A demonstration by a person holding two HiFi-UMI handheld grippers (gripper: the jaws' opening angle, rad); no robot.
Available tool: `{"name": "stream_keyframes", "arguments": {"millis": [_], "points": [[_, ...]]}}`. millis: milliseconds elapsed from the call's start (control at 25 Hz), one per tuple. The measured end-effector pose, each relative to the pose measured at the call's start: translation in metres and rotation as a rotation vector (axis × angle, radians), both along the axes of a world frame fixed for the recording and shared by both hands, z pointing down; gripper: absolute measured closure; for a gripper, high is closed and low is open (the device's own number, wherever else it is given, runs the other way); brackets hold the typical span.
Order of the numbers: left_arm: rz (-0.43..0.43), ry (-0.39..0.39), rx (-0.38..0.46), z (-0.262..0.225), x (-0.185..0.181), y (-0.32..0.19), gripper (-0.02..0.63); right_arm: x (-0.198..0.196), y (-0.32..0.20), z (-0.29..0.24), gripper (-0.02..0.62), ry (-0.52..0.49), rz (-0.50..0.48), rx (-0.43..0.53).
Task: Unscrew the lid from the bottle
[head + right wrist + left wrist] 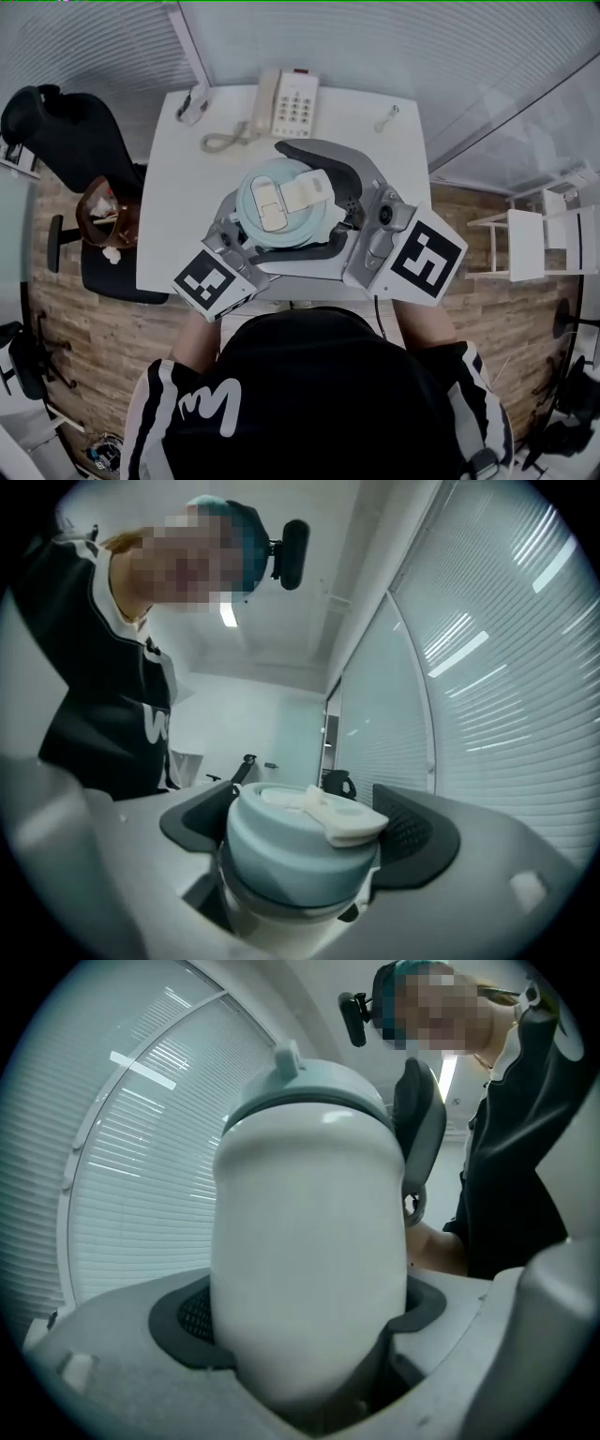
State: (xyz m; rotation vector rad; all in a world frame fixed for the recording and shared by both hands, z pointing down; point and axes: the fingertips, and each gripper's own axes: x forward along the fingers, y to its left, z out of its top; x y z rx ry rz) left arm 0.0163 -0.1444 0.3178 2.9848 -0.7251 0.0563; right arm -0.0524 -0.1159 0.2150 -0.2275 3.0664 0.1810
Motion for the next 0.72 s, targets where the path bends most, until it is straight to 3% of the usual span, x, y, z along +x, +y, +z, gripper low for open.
{"name": "stream_keyframes", "arguments": {"millis": [160,440,560,720], "points": [[0.100,-0.001,0.039,-0.007,0.005,0.017,0.138,0.006,0.019,-0.006,0.132,-0.039,-0.179,0.000],[0.310,-0.004,0.023,-0.008,0.019,0.050,0.138,0.019,0.049,-0.011,0.132,-0.041,-0.453,0.029],[0.356,0.010,0.013,-0.008,0.021,0.057,0.138,0.020,0.052,-0.015,0.132,-0.078,-0.479,-0.001],[0.330,-0.003,0.018,-0.005,0.019,0.055,0.138,0.018,0.052,-0.013,0.132,-0.062,-0.447,0.012]]}}
